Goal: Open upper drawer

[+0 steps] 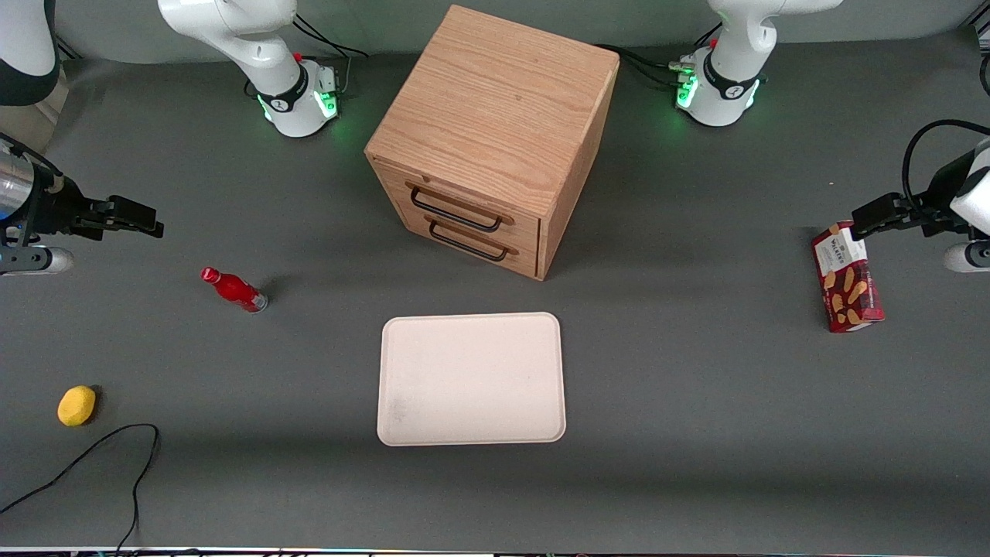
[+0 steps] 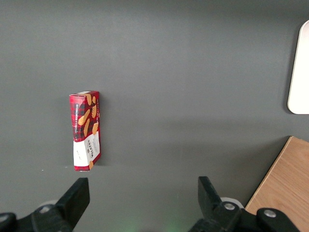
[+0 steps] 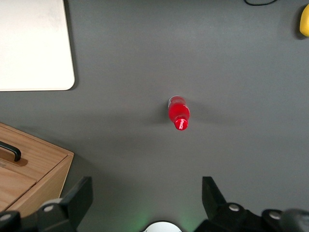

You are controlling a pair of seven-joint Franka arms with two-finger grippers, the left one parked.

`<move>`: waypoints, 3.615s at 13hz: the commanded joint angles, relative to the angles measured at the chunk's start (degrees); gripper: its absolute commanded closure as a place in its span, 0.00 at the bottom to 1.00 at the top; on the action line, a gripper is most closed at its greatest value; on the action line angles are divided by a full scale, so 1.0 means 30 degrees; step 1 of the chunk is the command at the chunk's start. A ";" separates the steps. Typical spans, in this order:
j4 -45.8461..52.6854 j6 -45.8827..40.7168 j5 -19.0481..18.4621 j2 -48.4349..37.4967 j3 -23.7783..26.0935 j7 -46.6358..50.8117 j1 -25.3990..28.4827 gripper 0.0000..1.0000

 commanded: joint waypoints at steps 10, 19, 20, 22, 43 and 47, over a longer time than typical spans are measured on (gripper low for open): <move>0.1839 -0.0482 0.0187 0.1721 -0.0035 -0.0298 0.0260 0.00; 0.2687 0.0747 0.4782 0.3595 -0.0005 -0.2729 0.0408 0.00; 0.2921 0.1067 0.4727 0.4033 0.0111 -0.2874 0.0699 0.00; 0.3769 0.1392 0.3796 0.4795 0.0259 -0.4508 0.2216 0.00; 0.3981 0.2652 0.4225 0.8169 0.3012 -0.9266 0.8729 0.00; 0.3568 0.2652 0.4985 0.8139 0.3013 -0.8239 0.8993 0.00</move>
